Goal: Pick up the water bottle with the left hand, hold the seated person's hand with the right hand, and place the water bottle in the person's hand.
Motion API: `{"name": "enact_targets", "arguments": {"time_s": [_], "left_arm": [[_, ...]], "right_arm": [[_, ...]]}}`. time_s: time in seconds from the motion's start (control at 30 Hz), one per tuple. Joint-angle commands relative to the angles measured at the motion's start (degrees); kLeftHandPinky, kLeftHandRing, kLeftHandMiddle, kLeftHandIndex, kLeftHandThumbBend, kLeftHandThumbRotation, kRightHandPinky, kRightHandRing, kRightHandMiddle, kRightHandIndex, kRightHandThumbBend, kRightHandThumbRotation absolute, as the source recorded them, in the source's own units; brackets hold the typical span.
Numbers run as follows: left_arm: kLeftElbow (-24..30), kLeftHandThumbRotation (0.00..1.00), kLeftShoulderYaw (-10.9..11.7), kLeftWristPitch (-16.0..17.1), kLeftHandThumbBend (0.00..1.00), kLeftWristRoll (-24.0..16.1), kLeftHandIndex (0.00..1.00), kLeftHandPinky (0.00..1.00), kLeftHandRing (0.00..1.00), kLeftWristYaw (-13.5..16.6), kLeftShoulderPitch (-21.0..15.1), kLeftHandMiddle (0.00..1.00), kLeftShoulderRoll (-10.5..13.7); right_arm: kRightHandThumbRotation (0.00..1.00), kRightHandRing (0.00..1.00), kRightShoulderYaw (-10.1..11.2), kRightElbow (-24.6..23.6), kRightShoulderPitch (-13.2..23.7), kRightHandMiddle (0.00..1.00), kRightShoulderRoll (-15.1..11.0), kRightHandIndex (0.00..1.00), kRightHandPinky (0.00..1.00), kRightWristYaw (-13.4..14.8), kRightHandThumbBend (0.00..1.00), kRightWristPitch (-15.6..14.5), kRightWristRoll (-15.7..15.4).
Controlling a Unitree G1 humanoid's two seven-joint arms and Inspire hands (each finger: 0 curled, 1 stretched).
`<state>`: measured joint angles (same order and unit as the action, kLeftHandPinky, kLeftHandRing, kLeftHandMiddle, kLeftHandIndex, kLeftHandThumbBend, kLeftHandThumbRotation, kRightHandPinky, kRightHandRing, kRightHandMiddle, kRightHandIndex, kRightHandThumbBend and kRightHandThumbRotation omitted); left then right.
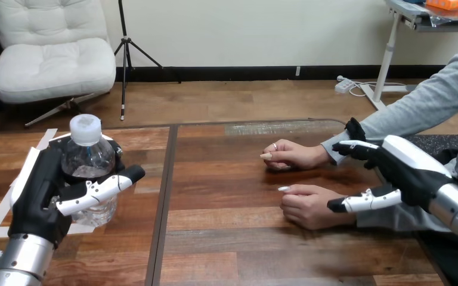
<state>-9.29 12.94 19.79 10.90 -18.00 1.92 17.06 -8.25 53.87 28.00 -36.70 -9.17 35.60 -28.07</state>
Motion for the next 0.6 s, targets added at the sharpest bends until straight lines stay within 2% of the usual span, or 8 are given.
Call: {"name": "enact_targets", "arguments": {"time_s": [0.0, 0.27, 0.57], "left_arm": [[3.46, 0.0, 0.82, 0.55, 0.63, 0.97, 0.39, 0.25, 0.31, 0.12, -2.37, 0.36, 0.66], [3.6, 0.0, 0.89, 0.39, 0.62, 1.16, 0.39, 0.25, 0.31, 0.04, -2.1, 0.36, 0.6], [4.41, 0.0, 0.94, -0.84, 0.62, 1.55, 0.39, 0.25, 0.31, 0.28, -1.66, 0.36, 0.52]], "right_arm": [[0.51, 0.87, -2.17, 0.72, 6.7, 0.87, -2.31, 0.86, 0.86, 2.17, 1.0, 1.06, -2.66], [0.49, 0.87, -3.25, 2.89, 8.53, 0.86, -2.53, 0.85, 0.88, 2.31, 1.0, 0.9, -3.75], [0.53, 0.86, -4.1, 4.41, 10.06, 0.87, -2.53, 0.86, 0.88, 1.4, 1.0, 0.68, -4.08]]}}
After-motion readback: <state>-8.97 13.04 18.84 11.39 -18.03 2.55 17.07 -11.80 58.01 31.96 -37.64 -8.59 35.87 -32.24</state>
